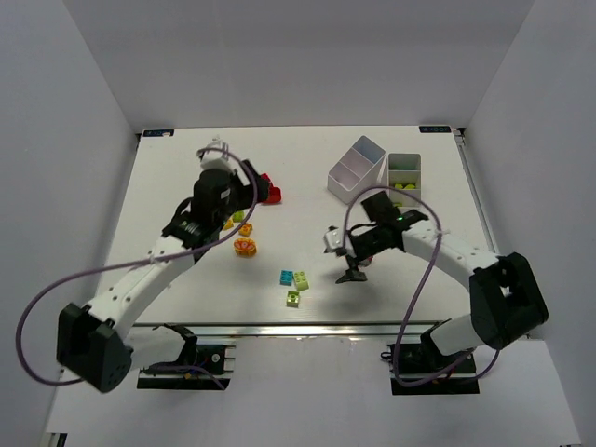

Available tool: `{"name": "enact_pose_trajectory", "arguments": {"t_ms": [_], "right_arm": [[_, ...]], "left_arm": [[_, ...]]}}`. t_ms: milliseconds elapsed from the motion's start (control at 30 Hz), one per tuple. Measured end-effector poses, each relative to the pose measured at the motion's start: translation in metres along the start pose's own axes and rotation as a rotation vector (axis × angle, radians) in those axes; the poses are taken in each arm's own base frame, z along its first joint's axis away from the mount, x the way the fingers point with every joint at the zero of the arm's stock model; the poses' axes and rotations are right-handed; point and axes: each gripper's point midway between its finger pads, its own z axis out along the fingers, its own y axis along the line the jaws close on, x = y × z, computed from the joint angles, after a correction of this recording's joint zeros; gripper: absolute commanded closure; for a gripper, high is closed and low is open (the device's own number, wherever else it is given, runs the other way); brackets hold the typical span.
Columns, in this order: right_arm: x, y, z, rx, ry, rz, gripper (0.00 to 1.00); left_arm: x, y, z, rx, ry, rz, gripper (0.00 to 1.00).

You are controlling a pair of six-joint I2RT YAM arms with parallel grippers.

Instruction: Sort the legos into containers by color

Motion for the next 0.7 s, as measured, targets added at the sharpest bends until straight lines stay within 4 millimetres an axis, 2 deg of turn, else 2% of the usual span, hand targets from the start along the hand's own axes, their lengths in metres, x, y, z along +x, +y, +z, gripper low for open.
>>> {"name": "enact_pose_trajectory", "arguments": {"t_ms": [67, 100, 167, 233, 333, 467, 600, 700], "right_arm": [[0.005, 0.002, 0.021, -0.020, 0.059, -0.011, 0.13], [0.004, 0.008, 0.039, -0.053, 0.079, 0.000, 0.11], [0.007, 0.004, 0.056, -0.047, 0.115, 0.063, 0.11], [0.009, -0.006, 0.068, 0.000, 0.144, 0.145, 0.11], [0.011, -0.017, 0.077, 0.093, 0.193, 0.246, 0.11], [0.010, -0.020, 0.087, 0.164, 0.219, 0.363, 0.11], [0.009, -0.034, 0.089, 0.261, 0.230, 0.510, 0.11], [-0.005, -0.069, 0.090, 0.354, 0.208, 0.567, 0.11]], "left_arm": [[0.020, 0.028, -0.024, -0.070, 0.035, -0.020, 0.10], [0.027, 0.040, -0.034, -0.102, 0.047, -0.030, 0.09], [0.037, 0.060, -0.057, -0.155, 0.048, -0.060, 0.10], [0.039, 0.073, -0.078, -0.189, 0.026, -0.096, 0.10], [0.039, 0.089, -0.103, -0.229, -0.020, -0.150, 0.09], [0.045, 0.110, -0.130, -0.290, -0.058, -0.202, 0.10], [0.051, 0.124, -0.144, -0.336, -0.066, -0.226, 0.19], [0.057, 0.129, -0.146, -0.362, -0.046, -0.233, 0.33]]}}
